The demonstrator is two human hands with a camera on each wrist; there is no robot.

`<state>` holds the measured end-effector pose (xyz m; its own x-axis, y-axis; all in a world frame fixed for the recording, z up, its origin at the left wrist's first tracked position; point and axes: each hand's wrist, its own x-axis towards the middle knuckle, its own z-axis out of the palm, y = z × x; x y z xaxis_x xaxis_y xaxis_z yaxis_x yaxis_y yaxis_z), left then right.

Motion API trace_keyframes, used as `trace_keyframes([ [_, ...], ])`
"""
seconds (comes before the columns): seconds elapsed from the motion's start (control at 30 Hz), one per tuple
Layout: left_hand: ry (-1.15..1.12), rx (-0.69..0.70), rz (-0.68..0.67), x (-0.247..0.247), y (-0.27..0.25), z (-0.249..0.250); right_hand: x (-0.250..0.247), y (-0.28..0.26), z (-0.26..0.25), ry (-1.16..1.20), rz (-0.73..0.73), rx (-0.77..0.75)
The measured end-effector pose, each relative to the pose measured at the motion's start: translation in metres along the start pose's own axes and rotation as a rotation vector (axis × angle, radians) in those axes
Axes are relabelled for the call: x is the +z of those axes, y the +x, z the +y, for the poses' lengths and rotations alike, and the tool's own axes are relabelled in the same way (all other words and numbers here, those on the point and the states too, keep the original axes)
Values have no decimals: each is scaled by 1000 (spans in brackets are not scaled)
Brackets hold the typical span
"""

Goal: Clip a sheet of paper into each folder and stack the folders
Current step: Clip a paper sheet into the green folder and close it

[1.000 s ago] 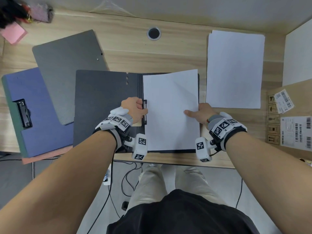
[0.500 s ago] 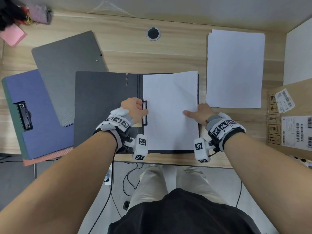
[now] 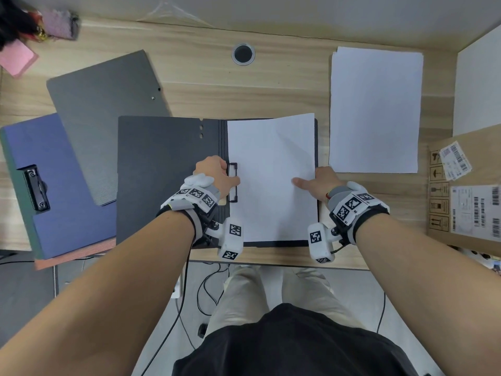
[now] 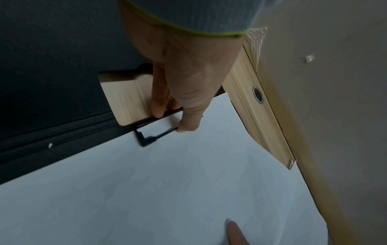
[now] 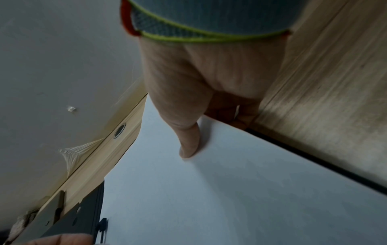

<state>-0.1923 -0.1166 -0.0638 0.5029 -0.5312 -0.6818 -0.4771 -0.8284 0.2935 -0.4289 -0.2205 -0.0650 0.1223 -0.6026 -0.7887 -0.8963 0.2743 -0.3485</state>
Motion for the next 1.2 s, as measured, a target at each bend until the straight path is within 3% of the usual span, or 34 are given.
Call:
trace_keyframes([
  [0.23, 151, -37, -11, -2, -4, 16, 2, 4, 4, 55, 4, -9],
  [0.63, 171, -48, -18, -4, -5, 19, -11, 5, 12, -122, 23, 122],
  [0.8, 183, -55, -36, -5, -6, 21, -12, 0, 6, -270, 22, 132],
  [1.2, 151, -64, -43, -3, -6, 18, -10, -2, 12, -334, 41, 118],
])
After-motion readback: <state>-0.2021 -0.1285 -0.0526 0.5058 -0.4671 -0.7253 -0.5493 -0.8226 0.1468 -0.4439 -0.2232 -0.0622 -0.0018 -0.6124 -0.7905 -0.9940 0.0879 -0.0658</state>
